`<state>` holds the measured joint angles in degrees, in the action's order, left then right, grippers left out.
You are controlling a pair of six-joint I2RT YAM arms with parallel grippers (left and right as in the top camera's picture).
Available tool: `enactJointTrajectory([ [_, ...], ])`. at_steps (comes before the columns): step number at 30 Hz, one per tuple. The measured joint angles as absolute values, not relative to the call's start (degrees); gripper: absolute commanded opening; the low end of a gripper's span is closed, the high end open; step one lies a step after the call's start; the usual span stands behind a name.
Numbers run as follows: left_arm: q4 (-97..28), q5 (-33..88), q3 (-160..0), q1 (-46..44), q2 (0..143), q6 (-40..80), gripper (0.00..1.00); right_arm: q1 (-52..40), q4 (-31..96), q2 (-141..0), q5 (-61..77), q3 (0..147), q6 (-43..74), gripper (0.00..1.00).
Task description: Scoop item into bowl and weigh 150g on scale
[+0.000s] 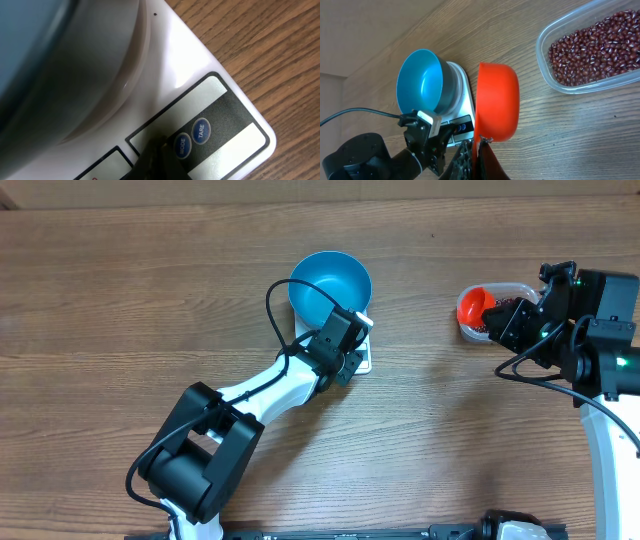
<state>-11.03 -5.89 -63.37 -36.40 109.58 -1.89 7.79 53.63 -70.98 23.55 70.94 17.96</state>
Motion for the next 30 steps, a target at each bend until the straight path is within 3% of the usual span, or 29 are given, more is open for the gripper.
enactJointTrajectory([
  [15,-20.8,-5.0,-65.5,-36.4,108.1,-1.8,0.04,7.8,53.7,-71.0,23.5,70.9,17.9,0.04],
  [30,-42.1,-1.2,-71.3,-35.2,75.4,-1.6,0.04,7.8,55.8,-71.0,23.5,70.9,17.6,0.04],
])
